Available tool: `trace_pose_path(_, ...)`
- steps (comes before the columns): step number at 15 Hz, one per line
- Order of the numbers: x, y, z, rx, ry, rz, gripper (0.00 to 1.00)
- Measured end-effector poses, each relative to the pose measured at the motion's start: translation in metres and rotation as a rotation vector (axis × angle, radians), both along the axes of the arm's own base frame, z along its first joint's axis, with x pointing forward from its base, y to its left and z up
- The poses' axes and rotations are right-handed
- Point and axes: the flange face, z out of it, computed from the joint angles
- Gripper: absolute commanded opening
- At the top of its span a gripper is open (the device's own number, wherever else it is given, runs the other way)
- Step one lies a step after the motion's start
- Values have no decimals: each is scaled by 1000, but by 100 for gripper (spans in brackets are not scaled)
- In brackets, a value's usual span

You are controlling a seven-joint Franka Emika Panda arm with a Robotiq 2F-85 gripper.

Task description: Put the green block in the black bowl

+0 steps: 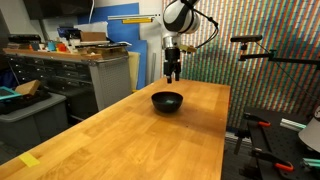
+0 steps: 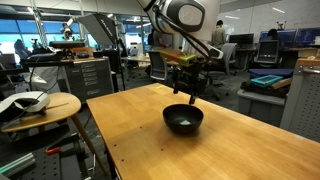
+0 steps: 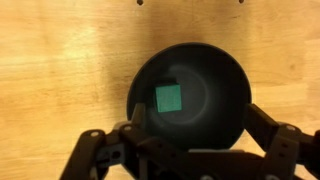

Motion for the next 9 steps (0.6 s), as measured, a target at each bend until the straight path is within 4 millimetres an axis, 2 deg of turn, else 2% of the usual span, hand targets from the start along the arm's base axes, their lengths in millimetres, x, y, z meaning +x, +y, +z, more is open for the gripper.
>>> trace_pose_path(5,-22,-13,11,-37,-9,-3,100)
trace_pose_path(9,-26,-12,11,-38,-12,-3,100)
